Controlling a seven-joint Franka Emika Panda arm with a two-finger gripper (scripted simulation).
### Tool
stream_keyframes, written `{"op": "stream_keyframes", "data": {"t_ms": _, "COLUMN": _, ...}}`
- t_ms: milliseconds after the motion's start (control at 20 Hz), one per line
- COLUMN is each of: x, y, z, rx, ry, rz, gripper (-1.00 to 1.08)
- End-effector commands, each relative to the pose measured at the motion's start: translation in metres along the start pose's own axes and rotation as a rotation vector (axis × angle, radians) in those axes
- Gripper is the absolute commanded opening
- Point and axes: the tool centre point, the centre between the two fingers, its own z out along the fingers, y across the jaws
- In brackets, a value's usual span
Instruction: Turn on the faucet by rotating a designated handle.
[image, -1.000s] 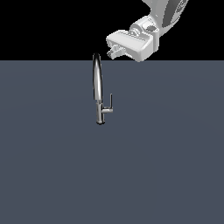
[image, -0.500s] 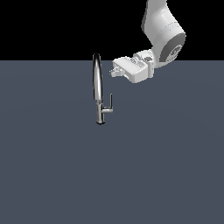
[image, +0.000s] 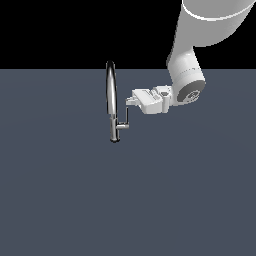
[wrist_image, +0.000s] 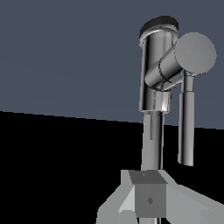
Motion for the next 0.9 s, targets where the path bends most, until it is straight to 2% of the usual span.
{"op": "stream_keyframes", "data": {"t_ms": 0, "x": 0.013, "y": -0.003, "z": 0.002, "rx": 0.030, "ry": -0.033, "rz": 0.029, "gripper": -1.00}}
{"op": "stream_keyframes", "data": {"t_ms": 350, "x": 0.036, "y": -0.007, "z": 0.008, "rx": 0.079, "ry": -0.085, "rz": 0.076, "gripper": -1.00}}
{"op": "stream_keyframes", "data": {"t_ms": 850, "x": 0.037, "y": -0.007, "z": 0.009, "rx": 0.080, "ry": -0.086, "rz": 0.077, "gripper": -1.00}}
